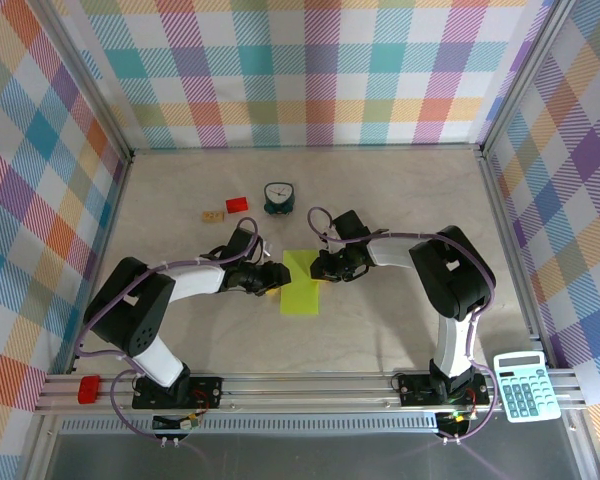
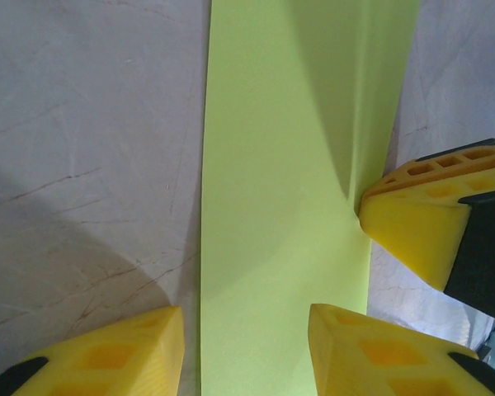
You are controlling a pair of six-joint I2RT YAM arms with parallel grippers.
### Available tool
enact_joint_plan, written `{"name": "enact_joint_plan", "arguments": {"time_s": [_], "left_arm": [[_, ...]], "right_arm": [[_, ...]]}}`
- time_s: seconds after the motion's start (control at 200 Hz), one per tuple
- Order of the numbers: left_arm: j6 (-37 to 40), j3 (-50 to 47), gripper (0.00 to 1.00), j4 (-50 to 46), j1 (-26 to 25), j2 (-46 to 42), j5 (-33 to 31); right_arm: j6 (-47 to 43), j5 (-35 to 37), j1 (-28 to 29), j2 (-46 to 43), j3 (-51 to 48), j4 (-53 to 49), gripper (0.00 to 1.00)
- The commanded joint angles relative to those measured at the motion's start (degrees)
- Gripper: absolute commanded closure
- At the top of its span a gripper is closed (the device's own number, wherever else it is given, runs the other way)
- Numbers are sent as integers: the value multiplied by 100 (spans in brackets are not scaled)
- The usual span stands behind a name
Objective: Fold a paper plane with a square sheet of paper (fold left side to right side)
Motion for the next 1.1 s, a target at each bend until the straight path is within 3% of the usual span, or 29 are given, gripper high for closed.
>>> {"name": "enact_joint_plan", "arguments": {"time_s": [0.0,0.905,1.095], "left_arm": [[-120,24,58,273,-38,95,249],[-582,-313,58,76,-135,-112,48],[-740,-376,67,419,-152,-20,175]], "right_arm": [[-68,85,7,83,32,-292,87],[-131,175,13,74,107,-417,86],[-135,167,12,66,90,-401,86]]}}
